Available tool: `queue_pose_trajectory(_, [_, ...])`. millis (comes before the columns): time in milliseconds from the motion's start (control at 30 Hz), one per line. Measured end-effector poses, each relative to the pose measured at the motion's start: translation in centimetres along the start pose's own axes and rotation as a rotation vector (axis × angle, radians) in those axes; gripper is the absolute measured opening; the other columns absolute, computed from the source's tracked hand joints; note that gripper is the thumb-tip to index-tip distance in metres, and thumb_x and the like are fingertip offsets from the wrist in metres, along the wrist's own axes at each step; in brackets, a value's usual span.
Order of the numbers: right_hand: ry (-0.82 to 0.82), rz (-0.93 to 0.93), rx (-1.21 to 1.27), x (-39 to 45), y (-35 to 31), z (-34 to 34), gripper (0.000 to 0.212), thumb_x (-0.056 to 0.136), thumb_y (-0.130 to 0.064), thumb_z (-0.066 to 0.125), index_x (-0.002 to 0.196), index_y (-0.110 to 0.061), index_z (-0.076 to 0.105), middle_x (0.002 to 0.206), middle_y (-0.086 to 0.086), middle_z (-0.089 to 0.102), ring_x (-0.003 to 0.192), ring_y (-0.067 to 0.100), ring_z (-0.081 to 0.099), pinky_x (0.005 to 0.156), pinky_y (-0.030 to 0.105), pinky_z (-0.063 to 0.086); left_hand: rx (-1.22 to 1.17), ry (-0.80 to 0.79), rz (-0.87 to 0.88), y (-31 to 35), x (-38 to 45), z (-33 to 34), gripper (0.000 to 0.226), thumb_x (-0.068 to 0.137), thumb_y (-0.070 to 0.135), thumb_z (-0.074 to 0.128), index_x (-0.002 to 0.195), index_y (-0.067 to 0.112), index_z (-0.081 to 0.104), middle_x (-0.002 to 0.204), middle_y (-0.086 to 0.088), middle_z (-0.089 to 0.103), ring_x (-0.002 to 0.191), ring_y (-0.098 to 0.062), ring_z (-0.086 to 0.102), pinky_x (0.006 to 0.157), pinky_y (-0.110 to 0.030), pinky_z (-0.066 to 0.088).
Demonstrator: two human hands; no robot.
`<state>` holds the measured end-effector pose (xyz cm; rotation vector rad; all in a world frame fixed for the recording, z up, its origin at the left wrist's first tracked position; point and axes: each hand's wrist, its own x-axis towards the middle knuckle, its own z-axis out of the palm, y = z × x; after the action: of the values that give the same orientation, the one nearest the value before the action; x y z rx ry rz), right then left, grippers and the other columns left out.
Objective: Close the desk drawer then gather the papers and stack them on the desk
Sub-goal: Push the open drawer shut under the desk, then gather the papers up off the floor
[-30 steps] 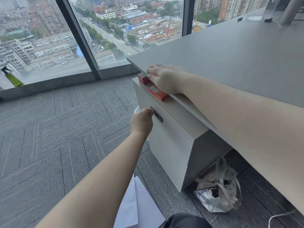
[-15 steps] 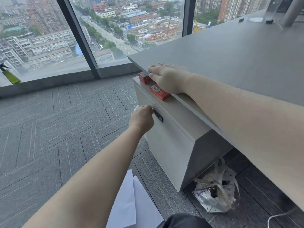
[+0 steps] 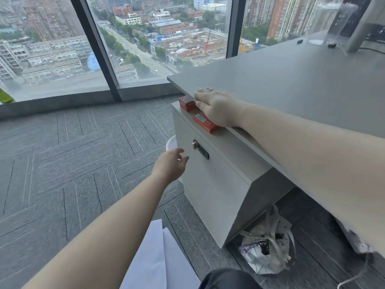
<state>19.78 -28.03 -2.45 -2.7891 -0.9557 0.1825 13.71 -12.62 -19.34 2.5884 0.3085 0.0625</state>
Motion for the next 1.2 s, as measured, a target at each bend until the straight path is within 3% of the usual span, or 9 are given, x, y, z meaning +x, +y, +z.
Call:
queue_pose_trajectory(133, [0.0,-0.065,-0.085,0.2,-3.2,1.1,0.051,0.102,-0.033,0.024,0.15,-0.015,0.028,0.162,-0.001,0.018,0.15,0.014,0.012,0.122,0.033,0.006,0.048,-0.083,-0.155,-5.8,-1.4,-1.5,0.039,0.092,0.036,0.045,0.122,0.014,0.059,0.123,-0.007,0.066,0.113,-0.026,0.06,0.093,-0.038,0.048])
queue_pose_trajectory(200, [0.002,-0.133,-0.099,0.7,-5.6,2.5,0.047,0.101,-0.032,0.027,0.142,-0.014,0.04,0.158,-0.001,0.03,0.148,0.014,0.019,0.121,0.034,0.007,0.082,-0.114,-0.226,-9.1,-2.1,-1.9,0.039,0.093,0.036,0.044,0.118,0.013,0.061,0.124,-0.008,0.066,0.113,-0.027,0.06,0.093,-0.037,0.048])
queue_pose_trajectory(300, [-0.051,-0.125,-0.069,2.3,-8.4,6.4,0.042,0.099,-0.034,0.03,0.128,-0.014,0.053,0.142,0.003,0.05,0.135,0.022,0.041,0.115,0.04,0.026,0.116,-0.184,-0.321,-14.3,-3.4,-1.6,0.039,0.093,0.035,0.043,0.115,0.009,0.063,0.124,-0.012,0.065,0.114,-0.03,0.059,0.094,-0.037,0.047])
queue_pose_trajectory(400, [-0.166,-0.058,0.007,4.7,-10.2,12.4,0.041,0.099,-0.037,0.031,0.125,-0.017,0.056,0.135,0.004,0.056,0.127,0.028,0.049,0.101,0.038,0.04,0.121,-0.258,-0.409,-19.6,-5.0,0.2,0.038,0.092,0.033,0.044,0.114,0.008,0.063,0.123,-0.012,0.066,0.115,-0.03,0.059,0.093,-0.035,0.046])
queue_pose_trajectory(533, [-0.391,0.003,0.052,7.2,-11.7,23.2,0.043,0.099,-0.035,0.034,0.134,-0.015,0.05,0.141,0.008,0.052,0.132,0.031,0.045,0.108,0.039,0.038,0.076,-0.338,-0.552,-26.4,-7.7,4.5,0.037,0.091,0.033,0.045,0.11,0.008,0.064,0.118,-0.011,0.067,0.111,-0.029,0.059,0.091,-0.034,0.047])
queue_pose_trajectory(700, [-0.621,0.085,0.126,7.9,-11.7,37.2,0.045,0.095,-0.039,0.04,0.133,-0.016,0.051,0.139,0.008,0.054,0.125,0.029,0.051,0.101,0.037,0.043,-0.024,-0.417,-0.781,-33.0,-11.9,11.1,0.047,0.09,0.036,0.046,0.131,0.014,0.051,0.138,-0.009,0.055,0.127,-0.029,0.049,0.102,-0.035,0.04])
queue_pose_trajectory(800, [-0.708,0.122,0.198,7.6,-10.7,44.2,0.051,0.094,-0.04,0.044,0.136,-0.012,0.047,0.142,0.008,0.051,0.13,0.028,0.047,0.104,0.035,0.04,-0.054,-0.419,-0.913,-36.4,-14.2,15.0,0.052,0.091,0.036,0.048,0.138,0.012,0.043,0.144,-0.011,0.048,0.13,-0.03,0.047,0.104,-0.035,0.038])
queue_pose_trajectory(1033, [-0.833,0.283,0.278,6.2,-6.4,54.4,0.066,0.092,-0.042,0.048,0.146,-0.009,0.032,0.149,0.01,0.042,0.132,0.029,0.045,0.1,0.032,0.039,-0.162,-0.314,-1.147,-41.8,-17.0,22.8,0.078,0.083,0.043,0.059,0.147,0.016,0.025,0.151,-0.018,0.033,0.134,-0.037,0.039,0.108,-0.043,0.037])
queue_pose_trajectory(1200, [-0.889,0.369,0.326,5.5,-4.6,60.0,0.073,0.09,-0.037,0.054,0.149,-0.006,0.024,0.153,0.011,0.036,0.137,0.029,0.04,0.103,0.034,0.037,-0.181,-0.298,-1.311,-44.6,-19.1,27.8,0.106,0.071,0.055,0.068,0.15,0.018,0.007,0.154,-0.018,0.019,0.14,-0.037,0.027,0.114,-0.047,0.027])
